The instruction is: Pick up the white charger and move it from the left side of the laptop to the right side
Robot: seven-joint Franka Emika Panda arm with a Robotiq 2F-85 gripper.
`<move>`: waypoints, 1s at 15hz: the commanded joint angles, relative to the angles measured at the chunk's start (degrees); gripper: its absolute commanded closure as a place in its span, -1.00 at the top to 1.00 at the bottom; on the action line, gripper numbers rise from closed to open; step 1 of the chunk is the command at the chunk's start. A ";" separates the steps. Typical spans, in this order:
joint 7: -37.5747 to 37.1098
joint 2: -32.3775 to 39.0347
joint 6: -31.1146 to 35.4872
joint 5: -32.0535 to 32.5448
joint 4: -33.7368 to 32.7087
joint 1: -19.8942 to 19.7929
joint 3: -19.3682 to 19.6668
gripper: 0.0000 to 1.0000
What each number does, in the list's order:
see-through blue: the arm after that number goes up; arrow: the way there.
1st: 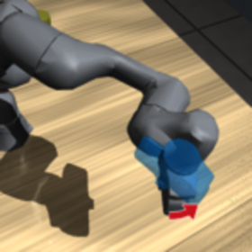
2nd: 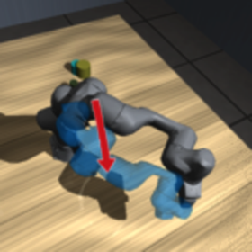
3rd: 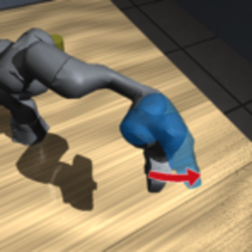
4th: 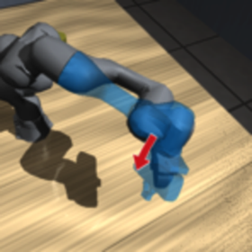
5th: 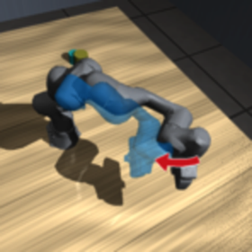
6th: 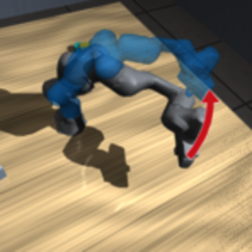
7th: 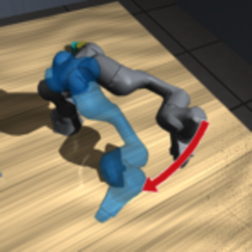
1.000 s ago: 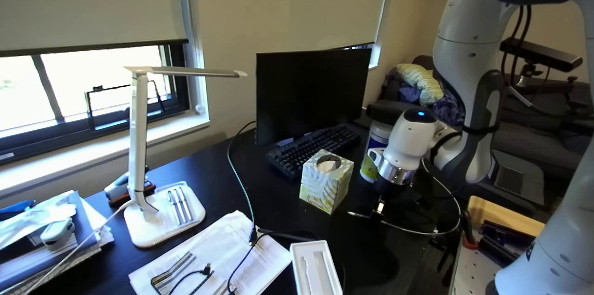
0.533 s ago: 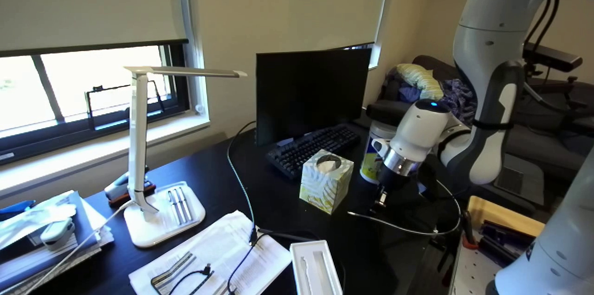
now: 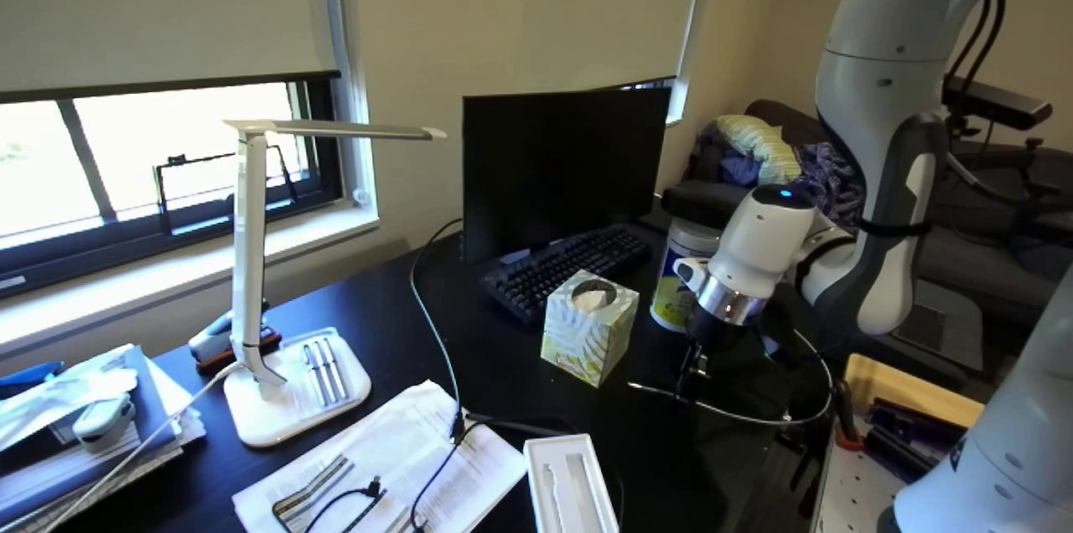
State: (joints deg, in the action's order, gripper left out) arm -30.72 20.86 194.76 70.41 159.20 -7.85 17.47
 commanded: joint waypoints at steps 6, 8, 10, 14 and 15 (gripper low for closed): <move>-0.72 2.24 1.30 0.56 -0.01 1.55 0.86 0.44; -0.69 2.56 1.30 0.63 -0.01 1.45 0.81 0.15; -0.76 2.69 1.35 0.74 -0.01 1.35 0.80 -0.12; -0.56 2.88 1.17 0.74 -0.02 1.15 1.00 -0.28; -0.73 2.87 1.39 0.97 -0.10 0.96 1.10 0.25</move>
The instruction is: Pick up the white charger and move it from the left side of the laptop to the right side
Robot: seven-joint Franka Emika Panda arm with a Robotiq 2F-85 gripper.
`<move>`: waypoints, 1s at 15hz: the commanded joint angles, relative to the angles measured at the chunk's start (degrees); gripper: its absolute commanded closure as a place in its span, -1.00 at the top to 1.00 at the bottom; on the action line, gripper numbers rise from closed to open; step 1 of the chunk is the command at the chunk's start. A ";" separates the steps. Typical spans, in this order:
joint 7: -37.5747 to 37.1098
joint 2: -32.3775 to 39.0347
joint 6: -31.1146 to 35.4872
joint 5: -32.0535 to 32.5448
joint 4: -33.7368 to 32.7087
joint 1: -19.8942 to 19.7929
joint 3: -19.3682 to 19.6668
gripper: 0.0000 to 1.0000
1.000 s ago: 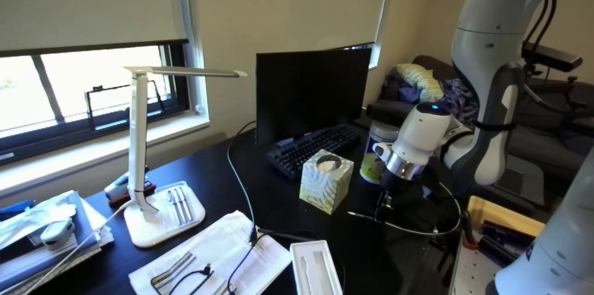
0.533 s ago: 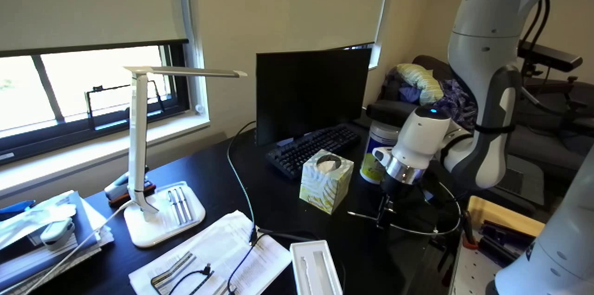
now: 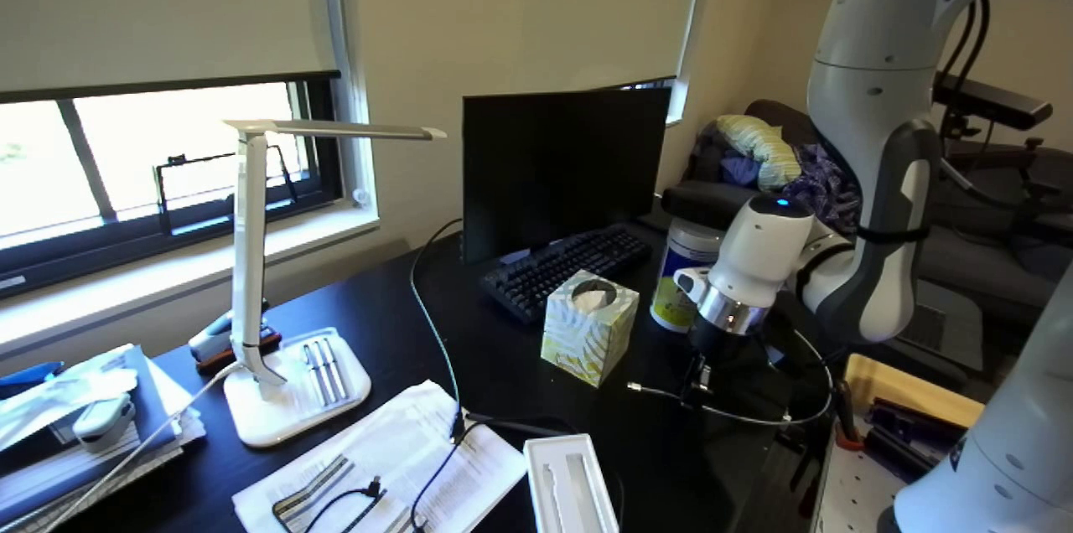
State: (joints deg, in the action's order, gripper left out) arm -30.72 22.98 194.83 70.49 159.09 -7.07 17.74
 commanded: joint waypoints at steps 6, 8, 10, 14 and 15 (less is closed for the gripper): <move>-0.71 0.56 1.41 0.66 -0.17 1.03 2.38 0.74; -0.40 1.19 1.60 0.18 -0.16 1.06 2.25 0.95; -0.14 1.43 1.70 -0.26 -0.16 1.37 2.33 1.00; -0.10 1.86 1.67 -0.61 -0.16 1.66 2.48 1.00; -0.16 1.85 1.94 -0.51 -0.16 1.54 2.57 1.00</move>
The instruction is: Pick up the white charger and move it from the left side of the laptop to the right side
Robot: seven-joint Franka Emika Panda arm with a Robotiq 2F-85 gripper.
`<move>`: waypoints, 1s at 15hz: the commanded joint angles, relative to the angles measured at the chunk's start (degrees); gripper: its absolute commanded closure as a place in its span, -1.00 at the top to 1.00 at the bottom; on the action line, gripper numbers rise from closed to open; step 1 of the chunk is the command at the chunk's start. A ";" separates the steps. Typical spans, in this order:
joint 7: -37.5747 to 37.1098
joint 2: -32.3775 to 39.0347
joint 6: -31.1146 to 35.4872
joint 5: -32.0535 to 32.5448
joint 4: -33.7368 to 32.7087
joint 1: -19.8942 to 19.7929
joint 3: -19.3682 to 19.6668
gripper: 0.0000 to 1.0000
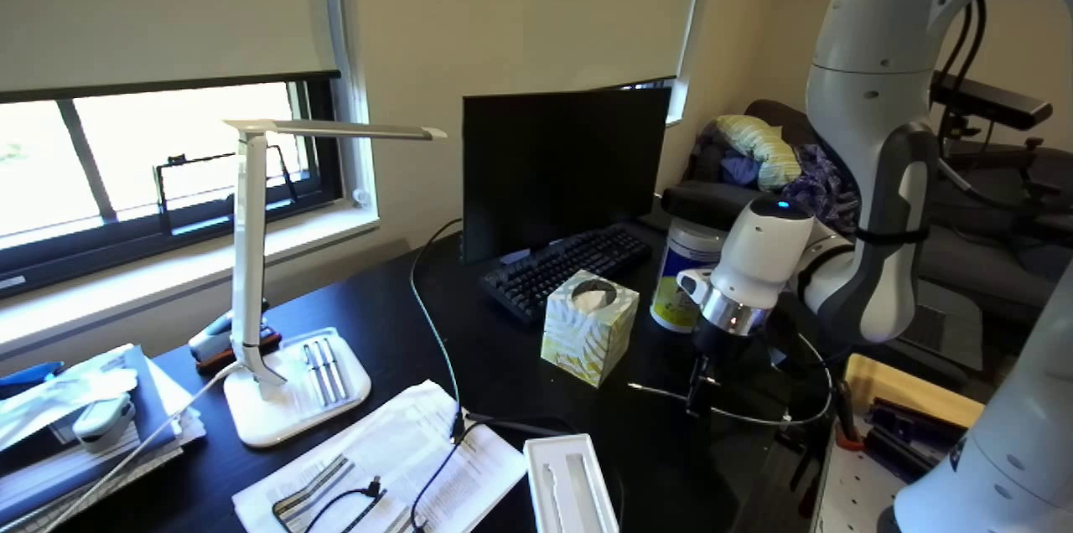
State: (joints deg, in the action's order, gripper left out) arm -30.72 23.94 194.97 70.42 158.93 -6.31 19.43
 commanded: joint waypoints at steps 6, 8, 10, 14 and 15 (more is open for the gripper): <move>-0.13 1.32 2.04 -0.30 0.00 0.31 0.88 -0.06; -0.04 1.40 2.16 -0.21 -0.08 0.15 1.04 -0.33; 0.61 1.23 2.36 -0.49 0.20 0.09 1.58 -0.57; 0.70 1.54 3.19 -0.20 0.09 -0.24 1.88 -1.00; 0.72 1.56 3.40 -0.15 0.11 -0.32 1.98 -1.00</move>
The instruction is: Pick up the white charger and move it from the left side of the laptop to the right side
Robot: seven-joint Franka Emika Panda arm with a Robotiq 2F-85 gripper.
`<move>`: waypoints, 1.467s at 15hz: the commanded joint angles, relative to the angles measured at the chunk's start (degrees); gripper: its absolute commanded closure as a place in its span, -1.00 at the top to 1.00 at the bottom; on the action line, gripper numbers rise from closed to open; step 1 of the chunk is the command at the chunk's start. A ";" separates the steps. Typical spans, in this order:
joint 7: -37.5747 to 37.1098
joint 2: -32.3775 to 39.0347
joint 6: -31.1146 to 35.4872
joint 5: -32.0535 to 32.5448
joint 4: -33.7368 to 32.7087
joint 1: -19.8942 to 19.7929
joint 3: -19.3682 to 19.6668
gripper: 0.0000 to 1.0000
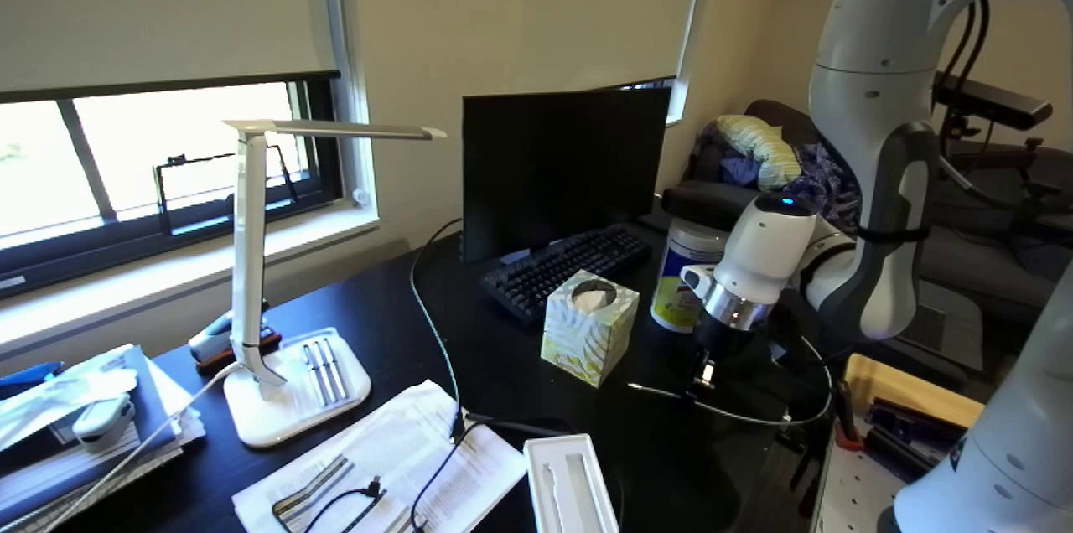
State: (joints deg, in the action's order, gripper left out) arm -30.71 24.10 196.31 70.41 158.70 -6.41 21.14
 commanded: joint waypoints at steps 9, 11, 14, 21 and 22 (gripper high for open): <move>0.89 1.94 2.72 4.10 0.16 0.88 1.30 -0.99; 1.98 1.67 2.47 7.50 0.35 1.83 2.61 -0.99; 3.18 1.43 2.39 14.07 0.46 1.85 5.03 -0.99; 1.95 -1.63 1.81 12.65 0.80 -17.69 6.03 -0.99; 1.67 -1.61 1.80 12.47 0.74 -21.83 5.27 -0.99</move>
State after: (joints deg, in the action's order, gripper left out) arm -30.09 23.80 198.11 83.40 158.68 -17.29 29.02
